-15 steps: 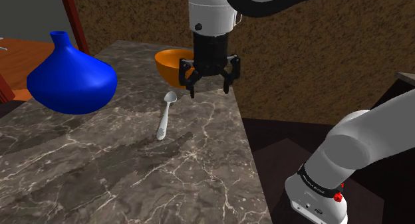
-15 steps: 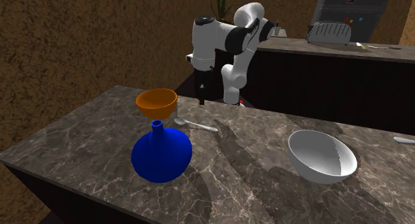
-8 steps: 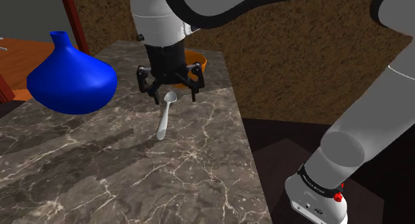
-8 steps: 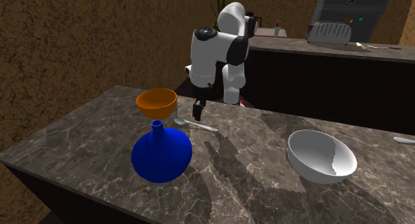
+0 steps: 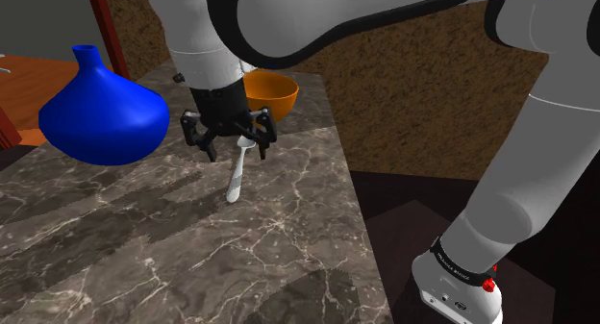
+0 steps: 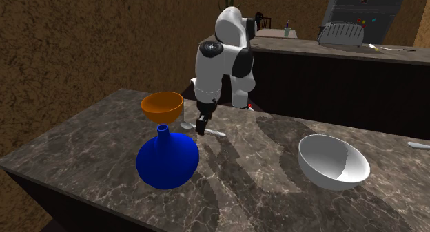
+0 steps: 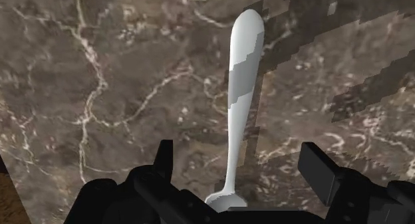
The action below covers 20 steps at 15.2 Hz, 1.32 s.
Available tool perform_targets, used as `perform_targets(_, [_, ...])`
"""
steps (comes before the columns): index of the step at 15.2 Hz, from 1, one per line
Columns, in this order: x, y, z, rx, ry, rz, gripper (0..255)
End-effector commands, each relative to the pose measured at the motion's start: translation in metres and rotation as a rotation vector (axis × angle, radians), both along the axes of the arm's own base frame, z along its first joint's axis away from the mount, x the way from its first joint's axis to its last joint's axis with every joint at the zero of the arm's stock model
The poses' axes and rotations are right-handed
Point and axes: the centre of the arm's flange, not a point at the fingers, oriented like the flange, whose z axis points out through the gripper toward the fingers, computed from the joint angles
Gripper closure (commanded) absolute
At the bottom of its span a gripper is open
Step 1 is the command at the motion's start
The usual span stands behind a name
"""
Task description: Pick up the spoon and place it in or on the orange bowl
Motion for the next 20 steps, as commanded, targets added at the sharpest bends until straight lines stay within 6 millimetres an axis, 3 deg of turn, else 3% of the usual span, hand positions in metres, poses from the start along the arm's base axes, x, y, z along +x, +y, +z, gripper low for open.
perform_targets(1, [0.0003, -0.0017, -0.0102, 0.0, 0.0, 0.0, 0])
perform_targets(9, [0.0004, -0.0023, -0.0131, 0.0, 0.0, 0.0, 0])
perform_targets(10, [0.0004, -0.0023, -0.0131, 0.0, 0.0, 0.0, 255])
perform_targets(20, [0.0003, -0.0023, -0.0079, 0.0, 0.0, 0.0, 255])
